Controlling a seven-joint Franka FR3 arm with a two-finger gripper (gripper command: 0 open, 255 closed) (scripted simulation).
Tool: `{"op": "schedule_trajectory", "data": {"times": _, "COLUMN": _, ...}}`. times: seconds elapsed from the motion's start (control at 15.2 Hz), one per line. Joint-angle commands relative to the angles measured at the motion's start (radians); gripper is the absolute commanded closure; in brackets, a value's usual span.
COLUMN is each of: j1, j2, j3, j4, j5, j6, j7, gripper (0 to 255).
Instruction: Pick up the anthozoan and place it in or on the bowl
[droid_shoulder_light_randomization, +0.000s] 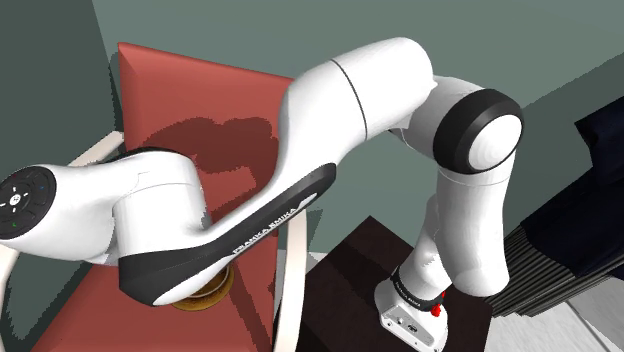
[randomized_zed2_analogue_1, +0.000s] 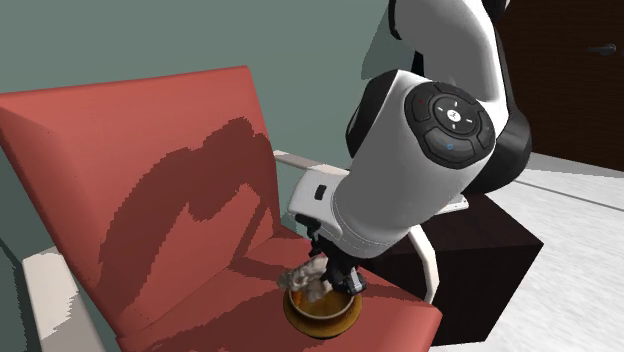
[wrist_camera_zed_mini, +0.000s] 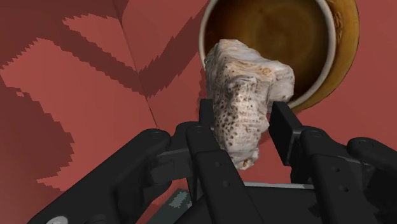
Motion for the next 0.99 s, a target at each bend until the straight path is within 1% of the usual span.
{"op": "schedule_trajectory", "data": {"times": 0.0, "j1": 0.002, "j2": 0.014, "j3": -0.003, "j4": -0.006, "j5": -0.008, "j6": 0.017, "j7": 0.011, "gripper": 255}}
{"op": "schedule_trajectory", "data": {"times": 0.4, "j1": 0.006, "j2": 0.056, "j3": -0.013, "j4": -0.025, "j5": -0.031, "j6": 0.067, "j7": 0.042, "gripper": 255}}
{"op": "schedule_trajectory", "data": {"times": 0.92, "j1": 0.006, "j2": 0.056, "j3": -0.013, "j4": -0.025, "j5": -0.031, "j6": 0.067, "j7": 0.042, "gripper": 255}}
